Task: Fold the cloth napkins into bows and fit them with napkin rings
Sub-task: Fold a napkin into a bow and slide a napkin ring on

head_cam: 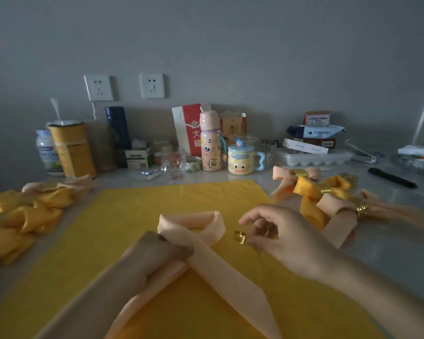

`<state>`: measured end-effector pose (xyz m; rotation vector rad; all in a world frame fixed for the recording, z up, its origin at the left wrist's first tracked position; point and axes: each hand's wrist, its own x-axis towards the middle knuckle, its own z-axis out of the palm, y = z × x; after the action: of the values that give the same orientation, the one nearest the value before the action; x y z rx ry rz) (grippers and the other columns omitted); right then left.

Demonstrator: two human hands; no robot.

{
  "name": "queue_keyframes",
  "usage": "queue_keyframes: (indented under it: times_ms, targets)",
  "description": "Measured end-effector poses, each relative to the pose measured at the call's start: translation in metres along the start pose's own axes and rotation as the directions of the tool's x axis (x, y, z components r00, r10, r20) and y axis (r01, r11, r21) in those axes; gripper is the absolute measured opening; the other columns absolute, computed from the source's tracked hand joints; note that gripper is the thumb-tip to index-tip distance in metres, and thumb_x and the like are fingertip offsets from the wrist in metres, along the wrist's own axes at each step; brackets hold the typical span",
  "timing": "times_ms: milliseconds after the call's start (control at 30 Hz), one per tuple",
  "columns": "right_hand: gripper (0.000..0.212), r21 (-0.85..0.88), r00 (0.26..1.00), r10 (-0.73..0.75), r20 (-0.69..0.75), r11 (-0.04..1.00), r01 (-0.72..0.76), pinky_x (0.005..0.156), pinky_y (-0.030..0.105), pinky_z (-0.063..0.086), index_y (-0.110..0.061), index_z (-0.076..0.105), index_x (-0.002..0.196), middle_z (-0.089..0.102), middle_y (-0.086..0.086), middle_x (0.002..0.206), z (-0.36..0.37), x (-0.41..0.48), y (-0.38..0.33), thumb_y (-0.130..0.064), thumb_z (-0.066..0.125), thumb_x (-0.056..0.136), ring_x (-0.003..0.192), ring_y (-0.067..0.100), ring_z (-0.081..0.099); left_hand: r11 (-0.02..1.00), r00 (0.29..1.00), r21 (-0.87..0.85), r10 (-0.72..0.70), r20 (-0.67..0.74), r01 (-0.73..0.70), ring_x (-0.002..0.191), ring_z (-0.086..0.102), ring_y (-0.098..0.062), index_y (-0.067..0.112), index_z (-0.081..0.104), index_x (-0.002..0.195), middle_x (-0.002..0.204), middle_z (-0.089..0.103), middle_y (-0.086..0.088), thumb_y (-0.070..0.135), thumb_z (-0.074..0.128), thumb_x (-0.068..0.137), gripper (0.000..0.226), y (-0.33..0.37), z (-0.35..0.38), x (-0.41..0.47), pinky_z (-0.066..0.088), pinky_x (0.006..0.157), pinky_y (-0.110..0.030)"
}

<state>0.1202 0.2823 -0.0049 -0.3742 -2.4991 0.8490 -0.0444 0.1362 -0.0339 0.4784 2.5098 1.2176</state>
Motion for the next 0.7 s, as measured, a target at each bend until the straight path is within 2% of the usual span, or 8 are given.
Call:
queue_keyframes:
  times_ms: [33,100,167,233,300,433,533,700]
  targets:
    - [0.023,-0.02,0.999,-0.001,0.033,1.0,0.001,0.064,0.014,0.045,-0.032,0.063,0.093,0.064,-0.009,0.074,0.009,0.0,-0.011,-0.011,0.067,0.084,0.071,-0.005,0.058,0.999,0.999,0.023,0.029,-0.038,-0.028,0.093,0.057,-0.019,0.004,0.041,0.123,0.104,0.057,-0.002,0.036,0.08,0.07,0.073,-0.007,-0.003,-0.005,0.046,0.069,-0.027]
    - [0.022,-0.047,0.996,0.0,0.085,0.999,0.004,0.06,0.009,0.042,-0.023,0.065,0.099,0.064,-0.008,0.077,0.023,-0.001,-0.023,-0.006,0.062,0.085,0.069,-0.008,0.055,0.949,0.991,0.312,0.079,-0.105,-0.043,0.123,0.038,-0.027,0.012,0.023,0.133,0.134,0.036,-0.009,0.048,0.069,0.076,0.082,-0.003,-0.004,-0.021,0.036,0.095,-0.034]
    - [0.025,-0.065,0.992,0.001,0.126,0.998,0.007,0.062,0.012,0.043,-0.019,0.066,0.101,0.065,-0.006,0.078,0.034,-0.001,-0.027,-0.002,0.058,0.085,0.07,-0.001,0.057,0.803,0.944,0.57,0.3,-0.134,-0.174,0.132,0.022,-0.028,0.024,0.021,0.142,0.144,0.025,-0.008,0.049,0.063,0.078,0.08,-0.007,0.001,-0.034,0.026,0.106,-0.041]
    - [0.023,-0.115,0.988,0.018,0.152,0.993,-0.001,0.066,0.016,0.045,-0.019,0.066,0.1,0.064,-0.01,0.077,0.04,-0.002,-0.027,-0.005,0.057,0.085,0.073,0.003,0.059,0.588,0.733,0.658,0.676,-0.081,-0.47,0.118,0.037,-0.023,0.03,0.062,0.113,0.124,0.057,-0.003,0.035,0.065,0.068,0.046,-0.018,0.012,-0.03,0.038,0.094,-0.041]
    - [0.019,-0.161,0.987,0.032,0.158,0.987,-0.006,0.07,0.02,0.048,-0.023,0.067,0.097,0.064,-0.012,0.078,0.039,-0.005,-0.027,-0.011,0.058,0.085,0.076,0.004,0.061,0.393,0.554,0.597,0.826,0.106,-0.7,0.101,0.052,-0.017,0.03,0.072,0.077,0.091,0.069,0.01,0.027,0.053,0.062,0.025,-0.018,0.015,-0.038,0.043,0.086,-0.03]
    - [0.014,-0.257,0.991,0.039,0.124,0.967,-0.006,0.074,0.032,0.049,-0.023,0.065,0.085,0.067,-0.007,0.082,0.04,-0.019,-0.029,-0.018,0.052,0.09,0.078,0.007,0.06,0.373,0.53,0.432,0.779,0.336,-0.821,0.12,0.046,-0.014,0.02,0.066,0.109,0.117,0.062,0.005,0.021,0.035,0.087,0.037,-0.017,0.021,-0.049,0.03,0.105,-0.025]
    - [0.021,-0.333,0.993,0.06,0.102,0.943,-0.023,0.073,0.018,0.046,-0.022,0.068,0.09,0.061,-0.014,0.087,0.038,-0.025,-0.027,-0.008,0.053,0.09,0.082,0.003,0.058,0.369,0.549,0.453,0.747,0.375,-0.811,0.129,0.036,-0.018,0.02,0.06,0.118,0.127,0.055,0.002,0.041,0.01,0.083,0.064,-0.015,0.019,-0.048,0.022,0.109,-0.031]
    - [0.026,-0.414,0.978,0.169,0.126,0.904,-0.102,0.07,0.006,0.042,-0.024,0.072,0.099,0.066,-0.015,0.094,0.024,-0.022,-0.02,-0.008,0.052,0.091,0.079,-0.005,0.057,0.381,0.535,0.39,0.711,0.456,-0.838,0.142,0.013,-0.011,0.024,0.047,0.135,0.145,0.04,0.007,0.031,0.041,0.098,0.038,-0.01,0.015,-0.056,-0.001,0.114,-0.031]
